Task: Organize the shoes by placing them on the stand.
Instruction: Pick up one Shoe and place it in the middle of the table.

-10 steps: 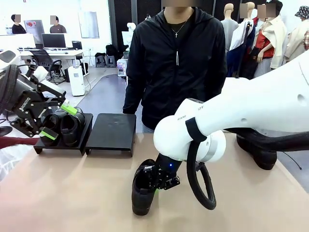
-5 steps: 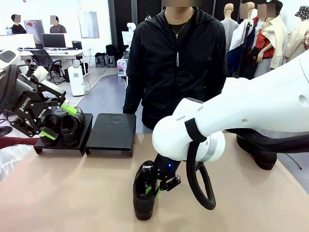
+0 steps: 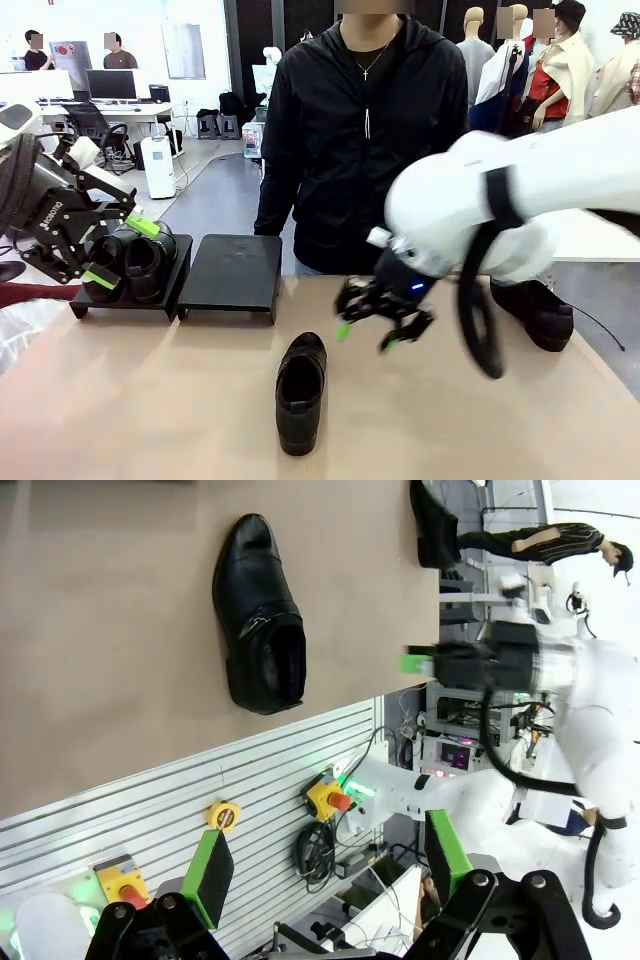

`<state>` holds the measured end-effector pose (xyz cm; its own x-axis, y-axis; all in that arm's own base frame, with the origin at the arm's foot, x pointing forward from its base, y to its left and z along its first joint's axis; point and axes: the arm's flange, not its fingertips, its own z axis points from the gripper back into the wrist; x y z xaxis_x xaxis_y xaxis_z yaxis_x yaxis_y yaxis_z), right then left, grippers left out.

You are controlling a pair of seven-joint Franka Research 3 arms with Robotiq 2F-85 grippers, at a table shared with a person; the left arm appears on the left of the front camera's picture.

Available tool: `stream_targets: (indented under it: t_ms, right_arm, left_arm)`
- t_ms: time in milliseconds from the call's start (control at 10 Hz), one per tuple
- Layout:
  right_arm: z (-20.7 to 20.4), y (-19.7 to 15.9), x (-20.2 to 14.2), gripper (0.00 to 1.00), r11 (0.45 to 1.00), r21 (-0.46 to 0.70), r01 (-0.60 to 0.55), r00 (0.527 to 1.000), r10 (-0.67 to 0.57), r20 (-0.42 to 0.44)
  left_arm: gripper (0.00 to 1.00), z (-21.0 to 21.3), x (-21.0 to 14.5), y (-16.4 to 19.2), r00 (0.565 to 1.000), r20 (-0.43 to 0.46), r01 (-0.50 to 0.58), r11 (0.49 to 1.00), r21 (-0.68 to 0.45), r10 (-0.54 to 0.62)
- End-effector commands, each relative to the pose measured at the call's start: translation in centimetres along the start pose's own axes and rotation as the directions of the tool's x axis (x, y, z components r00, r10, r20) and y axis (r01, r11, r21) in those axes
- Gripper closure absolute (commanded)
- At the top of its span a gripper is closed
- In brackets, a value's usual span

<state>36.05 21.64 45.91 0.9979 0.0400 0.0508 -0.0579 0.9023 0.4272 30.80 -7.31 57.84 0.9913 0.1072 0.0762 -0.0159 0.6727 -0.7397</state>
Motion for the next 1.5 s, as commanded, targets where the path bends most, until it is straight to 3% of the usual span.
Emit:
stream_targets:
  t_ms: [0, 100, 200, 300, 500, 600, 800, 900, 1400]
  right_arm:
    - [8.2, -8.7, -0.7, 0.00, 0.993, -0.013, -0.114, 0.994, 0.114, 0.002]
    - [12.2, -12.8, -0.7, 0.00, 0.992, 0.032, -0.122, 0.992, 0.121, 0.032]
    - [16.0, -17.2, -0.8, 0.00, 0.988, 0.092, -0.123, 0.992, 0.124, 0.001]
    - [18.8, -21.1, -0.8, 0.00, 0.988, 0.142, -0.068, 0.998, 0.067, 0.012]
    - [21.6, -26.7, -1.6, 0.00, 0.955, 0.294, 0.038, 0.990, -0.076, 0.119]
    - [21.8, -28.0, -2.3, 0.00, 0.937, 0.344, 0.056, 0.970, -0.133, 0.205]
    - [20.1, -27.6, -1.9, 0.00, 0.927, 0.344, 0.147, 0.935, -0.244, 0.258]
    - [22.7, -29.6, -2.9, 0.00, 0.939, 0.330, 0.093, 0.974, -0.156, 0.167]
    - [22.7, -29.6, -2.9, 0.00, 0.939, 0.330, 0.093, 0.974, -0.156, 0.167]
  left_arm:
    - [0.00, 0.0, 0.0, 0.1, 1.000, -0.005, 0.010, 1.000, -0.025, -0.011]
    - [0.00, 0.0, 0.0, 0.1, 1.000, -0.005, 0.010, 1.000, -0.025, -0.011]
    - [0.00, 0.0, 0.0, 0.1, 1.000, -0.005, 0.010, 1.000, -0.025, -0.011]
    - [0.00, 0.0, 0.0, 0.1, 1.000, -0.005, 0.010, 1.000, -0.025, -0.011]
    - [0.00, 0.0, 0.0, 0.1, 1.000, -0.005, 0.010, 1.000, -0.025, -0.011]
    - [0.00, 0.0, 0.0, 0.1, 1.000, -0.005, 0.010, 1.000, -0.025, -0.011]
    - [0.00, 0.0, 0.0, 0.1, 1.000, -0.005, 0.010, 1.000, -0.025, -0.011]
    - [0.00, 0.0, 0.0, 0.1, 1.000, -0.005, 0.010, 1.000, -0.025, -0.011]
    - [0.00, 0.0, 0.0, 0.1, 1.000, -0.005, 0.010, 1.000, -0.025, -0.011]
